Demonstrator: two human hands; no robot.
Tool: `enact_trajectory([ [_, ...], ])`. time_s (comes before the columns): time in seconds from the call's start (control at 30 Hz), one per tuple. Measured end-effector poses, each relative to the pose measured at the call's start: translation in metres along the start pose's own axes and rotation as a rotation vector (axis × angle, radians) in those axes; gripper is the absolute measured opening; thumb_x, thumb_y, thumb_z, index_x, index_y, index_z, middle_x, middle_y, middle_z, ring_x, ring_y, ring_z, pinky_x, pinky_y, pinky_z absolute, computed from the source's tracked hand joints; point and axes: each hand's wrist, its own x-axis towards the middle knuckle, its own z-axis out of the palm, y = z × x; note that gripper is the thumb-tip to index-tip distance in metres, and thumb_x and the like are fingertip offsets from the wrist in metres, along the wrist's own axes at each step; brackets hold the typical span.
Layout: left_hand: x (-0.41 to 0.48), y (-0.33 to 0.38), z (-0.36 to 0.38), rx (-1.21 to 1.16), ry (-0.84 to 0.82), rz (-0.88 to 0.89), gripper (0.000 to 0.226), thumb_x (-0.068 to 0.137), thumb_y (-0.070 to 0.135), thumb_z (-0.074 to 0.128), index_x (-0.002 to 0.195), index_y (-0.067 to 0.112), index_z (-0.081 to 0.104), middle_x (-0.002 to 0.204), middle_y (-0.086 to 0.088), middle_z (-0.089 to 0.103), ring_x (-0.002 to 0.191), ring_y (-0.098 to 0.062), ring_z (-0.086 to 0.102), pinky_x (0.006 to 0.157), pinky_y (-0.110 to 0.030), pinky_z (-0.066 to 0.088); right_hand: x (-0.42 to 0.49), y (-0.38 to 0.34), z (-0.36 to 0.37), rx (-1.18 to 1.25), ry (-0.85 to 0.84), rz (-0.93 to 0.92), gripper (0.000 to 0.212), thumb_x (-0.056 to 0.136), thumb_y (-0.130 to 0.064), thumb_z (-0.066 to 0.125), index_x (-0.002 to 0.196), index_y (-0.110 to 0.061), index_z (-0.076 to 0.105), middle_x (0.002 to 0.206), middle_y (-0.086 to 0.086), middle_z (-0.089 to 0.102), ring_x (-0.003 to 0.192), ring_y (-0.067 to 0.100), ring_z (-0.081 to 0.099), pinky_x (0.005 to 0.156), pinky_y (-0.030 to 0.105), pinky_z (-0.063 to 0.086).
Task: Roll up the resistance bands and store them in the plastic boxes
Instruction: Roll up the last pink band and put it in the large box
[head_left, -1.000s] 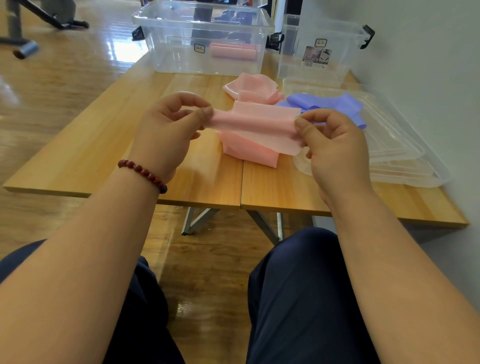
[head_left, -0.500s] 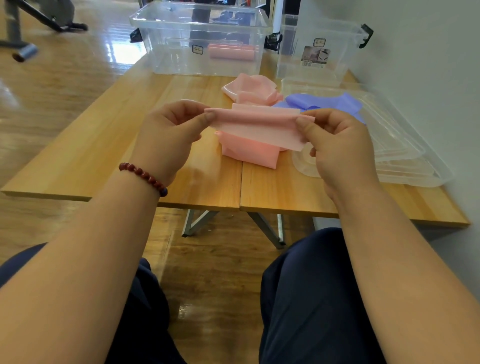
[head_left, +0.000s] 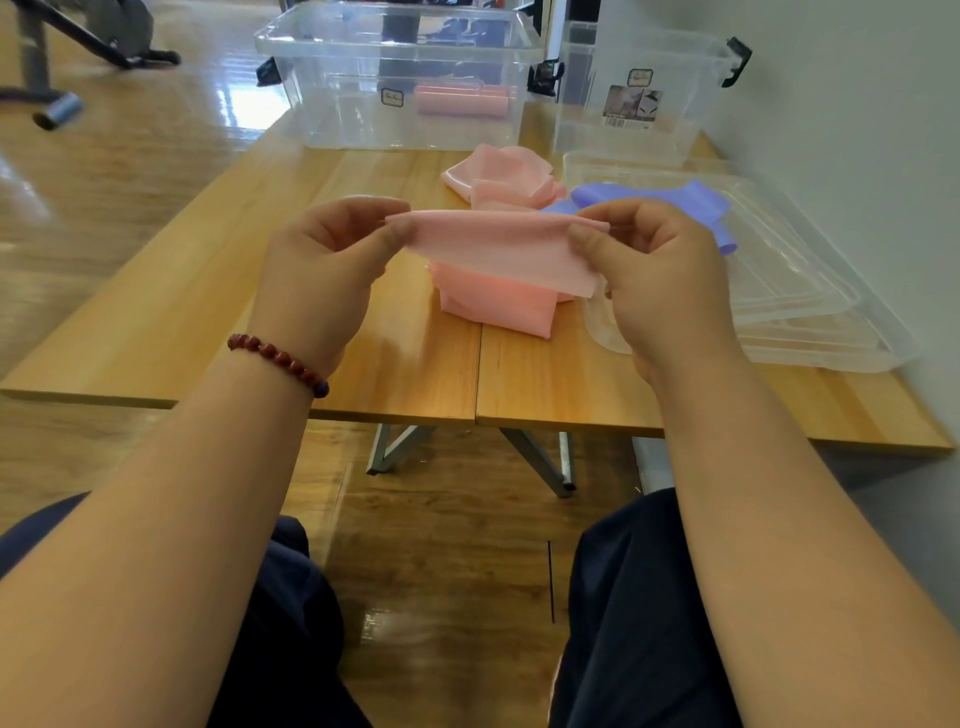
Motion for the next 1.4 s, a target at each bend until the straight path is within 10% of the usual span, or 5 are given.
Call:
enact_trajectory([
  [0.43,0.0,-0.002,0.009,-0.008,0.002,0.01,0.012,0.09,0.024,0.068,0.093,0.036,0.065,0.084,0.013,0.07,0.085,-0.001,0.065,0.079,-0.023,0.055,-0.002,0.007,-0.01,-0.072,0.056,-0.037,0.014,0.094,-0.023,0.066,0.085,-0.034,0.061,0.072,-0.004,0.065,0.06,-0.001,0.054,0.062,0.02,0.047],
  [0.63,-0.001,-0.002,0.008,-0.021,-0.005,-0.01,0.007,0.089,0.025,0.069,0.091,0.032,0.07,0.092,0.014,0.069,0.09,0.0,0.064,0.079,-0.019,0.054,-0.004,0.011,-0.013,-0.054,-0.013,0.01,0.015,0.088,-0.022,0.072,0.1,-0.029,0.067,0.093,-0.009,0.068,0.083,-0.002,0.064,0.073,0.014,0.053],
  [1.03,-0.004,-0.003,0.01,-0.003,-0.013,0.012,0.004,0.089,0.033,0.068,0.086,0.035,0.07,0.083,0.016,0.069,0.089,-0.009,0.064,0.083,-0.028,0.057,-0.007,0.012,-0.016,-0.087,0.024,-0.061,0.007,0.095,-0.025,0.064,0.093,-0.029,0.059,0.067,-0.007,0.063,0.054,-0.002,0.049,0.057,0.013,0.04],
  [1.4,-0.005,0.001,0.009,-0.034,-0.034,0.017,0.014,0.088,0.023,0.069,0.1,0.031,0.07,0.095,0.017,0.07,0.092,0.002,0.065,0.082,-0.019,0.055,-0.009,0.011,-0.018,-0.026,-0.013,-0.028,0.01,0.09,-0.022,0.07,0.098,-0.029,0.069,0.088,-0.013,0.071,0.081,-0.003,0.064,0.068,0.013,0.048],
])
